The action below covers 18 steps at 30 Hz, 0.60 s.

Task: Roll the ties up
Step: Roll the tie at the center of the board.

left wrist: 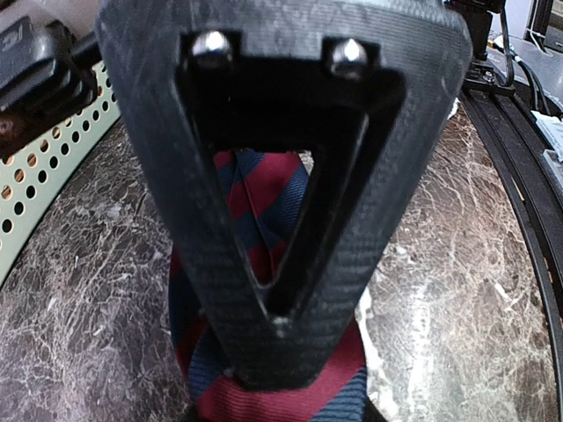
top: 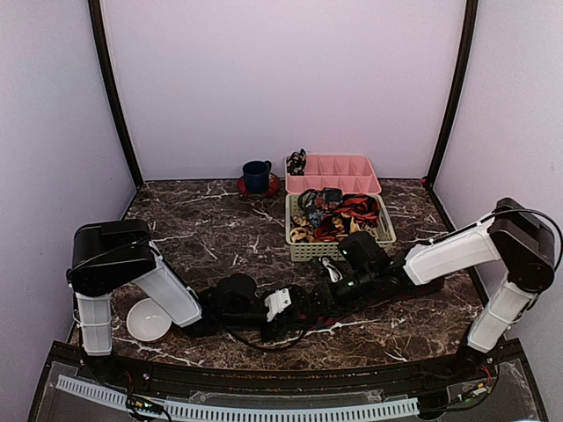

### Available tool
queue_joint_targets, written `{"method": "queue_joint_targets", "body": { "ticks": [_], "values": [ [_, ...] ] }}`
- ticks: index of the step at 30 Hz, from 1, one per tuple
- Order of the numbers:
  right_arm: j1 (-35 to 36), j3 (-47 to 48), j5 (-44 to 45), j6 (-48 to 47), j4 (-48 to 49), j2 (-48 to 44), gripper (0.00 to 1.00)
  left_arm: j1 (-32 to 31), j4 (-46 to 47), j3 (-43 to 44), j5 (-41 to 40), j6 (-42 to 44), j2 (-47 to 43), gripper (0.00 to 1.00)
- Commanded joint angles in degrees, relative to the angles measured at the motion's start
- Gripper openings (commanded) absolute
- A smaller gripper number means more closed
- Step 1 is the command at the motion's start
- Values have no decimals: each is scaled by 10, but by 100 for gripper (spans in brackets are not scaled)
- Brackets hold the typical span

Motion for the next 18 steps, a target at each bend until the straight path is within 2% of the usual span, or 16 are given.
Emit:
{"method": "queue_joint_targets", "body": {
  "ticks": [1, 2, 6, 10, 12, 14, 16, 18],
  "values": [
    [10, 11, 7, -15, -26, 22, 29, 2, -153, -17, -21, 9, 26, 31],
    [11, 9, 8, -16, -28, 23, 27, 2, -155, -16, -20, 9, 26, 31],
    [11, 11, 25, -29, -44, 25, 2, 2, -154, -15, -15, 4, 26, 31],
    [10, 16, 39, -37, -59, 21, 0, 3, -146, -15, -7, -3, 27, 31],
    [9, 11, 35, -32, -52, 7, 20, 3, -149, -12, -7, -3, 29, 31],
    [9, 3, 31, -20, -40, -17, 33, 3, -149, -12, -6, -4, 30, 31],
    [10, 4, 25, -14, -42, -27, 40, 3, -148, -13, -4, -4, 31, 31],
    [14, 4, 21, -13, -41, -27, 41, 3, -146, -13, -5, -4, 31, 31]
  ]
}}
